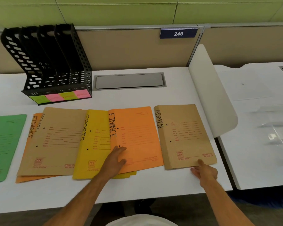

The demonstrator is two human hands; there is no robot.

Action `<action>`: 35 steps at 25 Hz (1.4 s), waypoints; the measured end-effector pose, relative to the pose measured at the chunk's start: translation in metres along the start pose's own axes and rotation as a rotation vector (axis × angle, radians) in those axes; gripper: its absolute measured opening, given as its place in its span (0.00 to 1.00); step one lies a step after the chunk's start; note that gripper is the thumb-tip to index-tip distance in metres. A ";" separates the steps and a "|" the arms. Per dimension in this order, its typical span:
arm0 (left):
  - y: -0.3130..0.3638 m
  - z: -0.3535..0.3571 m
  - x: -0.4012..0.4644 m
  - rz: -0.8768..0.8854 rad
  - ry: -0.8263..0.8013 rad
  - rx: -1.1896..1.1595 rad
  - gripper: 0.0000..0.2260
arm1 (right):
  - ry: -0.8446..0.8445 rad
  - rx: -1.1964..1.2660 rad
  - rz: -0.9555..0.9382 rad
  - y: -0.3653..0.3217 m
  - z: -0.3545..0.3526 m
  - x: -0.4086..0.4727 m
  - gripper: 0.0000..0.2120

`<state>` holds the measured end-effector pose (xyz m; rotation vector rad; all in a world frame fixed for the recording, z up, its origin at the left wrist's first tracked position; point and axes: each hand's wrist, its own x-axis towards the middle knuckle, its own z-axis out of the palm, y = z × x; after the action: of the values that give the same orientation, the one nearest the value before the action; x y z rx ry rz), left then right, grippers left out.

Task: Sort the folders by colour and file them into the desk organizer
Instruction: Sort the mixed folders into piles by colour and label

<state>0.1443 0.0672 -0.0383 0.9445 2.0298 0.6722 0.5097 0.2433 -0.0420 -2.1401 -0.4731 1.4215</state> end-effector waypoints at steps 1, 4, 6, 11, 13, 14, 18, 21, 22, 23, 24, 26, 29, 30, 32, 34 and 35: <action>-0.002 -0.006 -0.001 0.006 0.000 -0.007 0.26 | 0.031 -0.060 0.019 0.002 0.003 -0.006 0.21; -0.012 -0.030 -0.007 0.030 0.004 -0.020 0.26 | 0.043 -0.320 -0.166 0.013 0.022 -0.035 0.18; -0.022 -0.049 -0.011 0.035 0.013 -0.029 0.26 | -0.058 -0.431 -0.411 0.020 0.044 -0.060 0.10; -0.070 -0.117 -0.022 0.023 0.028 -0.009 0.24 | -0.210 -0.598 -0.796 0.050 0.124 -0.142 0.07; -0.096 -0.150 -0.027 0.013 0.096 0.001 0.24 | -0.297 -0.642 -0.915 0.069 0.160 -0.177 0.10; -0.108 -0.167 -0.029 0.001 0.140 -0.003 0.23 | -0.359 -0.683 -0.942 0.079 0.176 -0.192 0.12; -0.165 -0.232 -0.037 -0.075 0.313 0.028 0.24 | -0.569 -0.919 -1.070 0.125 0.239 -0.231 0.23; -0.191 -0.268 -0.038 -0.183 0.349 0.088 0.27 | -0.652 -1.163 -1.127 0.148 0.271 -0.246 0.34; -0.198 -0.276 -0.039 -0.207 0.335 0.115 0.27 | -0.659 -1.241 -1.120 0.157 0.278 -0.248 0.36; -0.202 -0.282 -0.038 -0.217 0.320 0.139 0.26 | -0.659 -1.318 -1.106 0.164 0.285 -0.249 0.37; -0.205 -0.287 -0.036 -0.229 0.307 0.151 0.24 | -0.660 -1.383 -1.081 0.170 0.291 -0.250 0.38; -0.210 -0.292 -0.034 -0.260 0.282 0.144 0.26 | -0.652 -1.478 -1.052 0.178 0.297 -0.251 0.41; -0.215 -0.296 -0.033 -0.311 0.287 0.097 0.30 | -0.636 -1.544 -1.052 0.179 0.298 -0.250 0.43; -0.216 -0.297 -0.032 -0.330 0.304 0.092 0.29 | -0.652 -1.548 -1.037 0.177 0.299 -0.250 0.43; -0.219 -0.302 -0.029 -0.370 0.338 0.096 0.26 | -0.686 -1.529 -0.989 0.174 0.300 -0.253 0.43; -0.223 -0.310 -0.024 -0.433 0.335 0.012 0.27 | -0.709 -1.508 -0.948 0.171 0.301 -0.256 0.43; -0.223 -0.315 -0.023 -0.468 0.337 -0.147 0.28 | -0.717 -1.505 -0.937 0.170 0.302 -0.256 0.43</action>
<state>-0.1914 -0.1228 -0.0135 0.2583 2.3432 0.7393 0.1328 0.0354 -0.0485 -1.4238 -3.0235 1.1876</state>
